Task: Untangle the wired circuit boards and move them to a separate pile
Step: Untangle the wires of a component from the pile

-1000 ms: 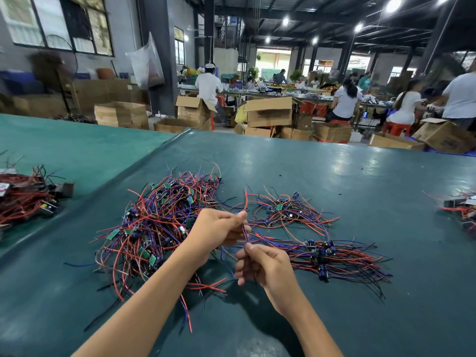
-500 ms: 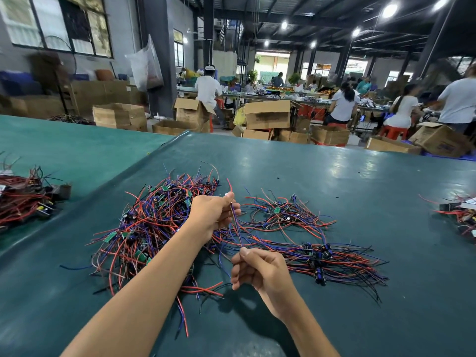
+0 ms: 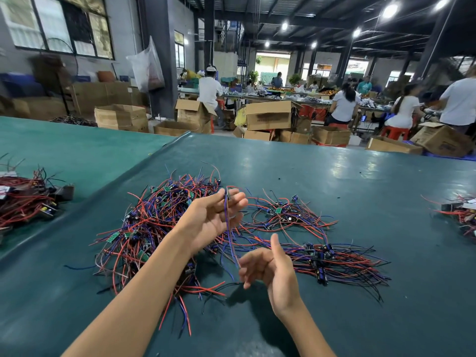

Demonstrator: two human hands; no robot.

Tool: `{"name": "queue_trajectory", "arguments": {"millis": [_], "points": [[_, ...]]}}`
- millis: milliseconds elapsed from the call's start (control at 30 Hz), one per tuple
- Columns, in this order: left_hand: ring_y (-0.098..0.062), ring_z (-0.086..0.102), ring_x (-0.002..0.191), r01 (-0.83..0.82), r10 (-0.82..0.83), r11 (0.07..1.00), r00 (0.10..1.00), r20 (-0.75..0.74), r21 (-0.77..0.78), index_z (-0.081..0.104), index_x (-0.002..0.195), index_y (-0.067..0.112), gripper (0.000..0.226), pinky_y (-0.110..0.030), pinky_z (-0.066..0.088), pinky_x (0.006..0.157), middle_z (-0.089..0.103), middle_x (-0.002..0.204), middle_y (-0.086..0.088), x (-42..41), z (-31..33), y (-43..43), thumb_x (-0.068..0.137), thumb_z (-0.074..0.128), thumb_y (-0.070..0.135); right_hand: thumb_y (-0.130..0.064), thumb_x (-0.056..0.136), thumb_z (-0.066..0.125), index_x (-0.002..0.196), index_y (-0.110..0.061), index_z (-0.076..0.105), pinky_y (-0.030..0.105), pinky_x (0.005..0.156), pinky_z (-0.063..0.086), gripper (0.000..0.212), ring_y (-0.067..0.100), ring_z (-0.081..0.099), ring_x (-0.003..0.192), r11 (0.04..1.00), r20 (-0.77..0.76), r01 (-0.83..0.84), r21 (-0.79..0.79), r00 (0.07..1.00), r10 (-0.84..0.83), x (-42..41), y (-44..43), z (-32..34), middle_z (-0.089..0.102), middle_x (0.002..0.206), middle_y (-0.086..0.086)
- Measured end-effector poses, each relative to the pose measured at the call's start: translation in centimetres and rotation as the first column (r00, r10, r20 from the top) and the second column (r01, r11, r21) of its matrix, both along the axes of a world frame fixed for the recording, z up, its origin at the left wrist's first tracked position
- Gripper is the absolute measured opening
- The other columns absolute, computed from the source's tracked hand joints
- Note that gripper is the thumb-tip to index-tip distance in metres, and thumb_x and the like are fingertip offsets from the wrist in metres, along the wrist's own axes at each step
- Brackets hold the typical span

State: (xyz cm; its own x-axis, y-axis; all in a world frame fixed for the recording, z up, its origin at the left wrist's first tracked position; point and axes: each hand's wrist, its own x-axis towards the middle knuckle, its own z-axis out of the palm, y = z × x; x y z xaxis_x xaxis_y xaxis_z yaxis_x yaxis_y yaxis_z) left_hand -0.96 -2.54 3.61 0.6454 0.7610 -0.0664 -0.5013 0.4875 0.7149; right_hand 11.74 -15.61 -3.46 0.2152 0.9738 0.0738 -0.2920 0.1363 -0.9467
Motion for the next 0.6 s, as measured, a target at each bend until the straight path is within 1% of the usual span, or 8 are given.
{"name": "queue_trajectory", "arguments": {"millis": [67,133,200,333,433,467,533,600], "points": [[-0.023,0.074,0.1,0.053,-0.051,0.998,0.994,0.098,-0.017,0.072,0.117,0.0,0.036,-0.04,0.061,0.076,0.075,0.113,-0.012,-1.0,-0.3,-0.2,0.093,0.054,0.02,-0.071,0.086,0.035,0.072,-0.004,0.075,0.032,0.05,0.047,0.079,0.029,0.06,0.059,0.999,-0.013,0.037,-0.018,0.999,-0.037,0.1,0.1,-0.1,0.064,0.068,0.022],[-0.024,0.073,0.105,0.096,-0.093,0.995,0.986,0.139,-0.018,0.074,0.117,0.001,0.037,-0.043,0.06,0.08,0.073,0.118,-0.011,-1.6,-0.6,-0.6,0.094,0.052,0.02,-0.073,0.084,0.036,0.071,-0.007,0.076,0.032,0.048,0.046,0.078,0.029,0.059,0.058,0.997,-0.005,0.066,-0.039,0.998,-0.066,0.1,0.3,-0.3,0.064,0.068,0.02],[-0.024,0.072,0.107,0.14,-0.136,0.99,0.978,0.161,-0.014,0.074,0.117,0.001,0.038,-0.045,0.059,0.082,0.073,0.12,-0.011,-2.0,-1.0,-0.9,0.093,0.05,0.018,-0.073,0.083,0.038,0.071,-0.005,0.076,0.031,0.047,0.046,0.078,0.029,0.059,0.057,0.995,0.013,0.081,-0.053,0.997,-0.08,-0.1,0.5,-0.4,0.063,0.067,0.021],[-0.022,0.071,0.108,0.23,-0.231,0.973,0.957,0.174,0.026,0.069,0.125,0.002,0.041,-0.045,0.058,0.085,0.074,0.117,-0.009,-2.4,-1.3,-1.4,0.094,0.047,0.018,-0.073,0.086,0.046,0.069,-0.004,0.076,0.03,0.045,0.046,0.077,0.028,0.057,0.052,0.993,0.012,0.108,-0.049,0.994,-0.107,-0.3,0.6,-0.4,0.063,0.063,0.02],[-0.023,0.071,0.107,0.278,-0.28,0.96,0.94,0.197,0.04,0.067,0.129,0.003,0.042,-0.046,0.057,0.086,0.074,0.115,-0.009,-2.5,-1.4,-1.6,0.095,0.046,0.018,-0.067,0.085,0.041,0.068,-0.005,0.076,0.03,0.044,0.047,0.074,0.028,0.059,0.051,0.99,0.012,0.126,-0.068,0.992,-0.126,-0.3,0.5,-0.4,0.064,0.063,0.02],[-0.024,0.072,0.106,0.286,-0.289,0.957,0.937,0.198,0.045,0.067,0.128,0.003,0.041,-0.046,0.057,0.086,0.074,0.114,-0.009,-2.5,-1.5,-1.7,0.094,0.05,0.018,-0.066,0.085,0.041,0.068,-0.004,0.076,0.029,0.043,0.046,0.073,0.028,0.058,0.05,0.99,0.011,0.126,-0.069,0.992,-0.125,-0.3,0.5,-0.4,0.064,0.063,0.021],[-0.024,0.072,0.104,0.283,-0.291,0.956,0.941,0.175,0.071,0.071,0.124,0.005,0.039,-0.045,0.057,0.084,0.074,0.113,-0.008,-2.5,-1.5,-1.9,0.087,0.064,0.018,-0.064,0.086,0.042,0.069,-0.003,0.075,0.028,0.042,0.044,0.073,0.026,0.057,0.047,0.991,0.004,0.118,-0.06,0.993,-0.118,-0.3,0.5,-0.4,0.063,0.062,0.02],[-0.024,0.073,0.099,0.271,-0.285,0.953,0.953,0.102,0.135,0.075,0.115,0.008,0.039,-0.042,0.057,0.082,0.074,0.11,-0.008,-2.5,-1.6,-2.1,0.078,0.079,0.02,-0.062,0.087,0.044,0.07,-0.002,0.075,0.028,0.043,0.044,0.07,0.026,0.057,0.048,0.991,0.012,0.118,-0.059,0.993,-0.118,-0.3,0.5,-0.4,0.063,0.063,0.02]]}}
